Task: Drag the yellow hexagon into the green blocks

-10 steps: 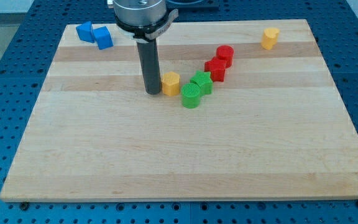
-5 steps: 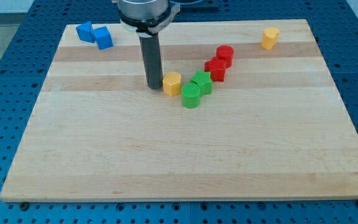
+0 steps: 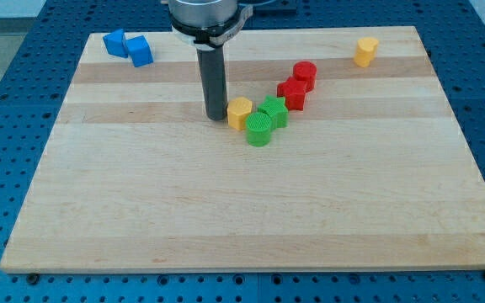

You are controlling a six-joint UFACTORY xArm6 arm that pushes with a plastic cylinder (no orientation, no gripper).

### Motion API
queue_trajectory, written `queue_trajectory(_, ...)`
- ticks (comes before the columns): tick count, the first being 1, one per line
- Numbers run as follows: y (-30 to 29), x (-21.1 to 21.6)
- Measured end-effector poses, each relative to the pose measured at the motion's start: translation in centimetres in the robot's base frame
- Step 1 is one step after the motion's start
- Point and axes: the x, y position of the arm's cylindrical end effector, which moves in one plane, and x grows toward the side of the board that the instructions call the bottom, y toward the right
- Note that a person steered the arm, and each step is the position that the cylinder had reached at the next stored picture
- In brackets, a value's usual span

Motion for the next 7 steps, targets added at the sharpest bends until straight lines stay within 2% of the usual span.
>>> queue_trajectory(6,0.9,0.0)
queue_trajectory(7,-1.9,0.0)
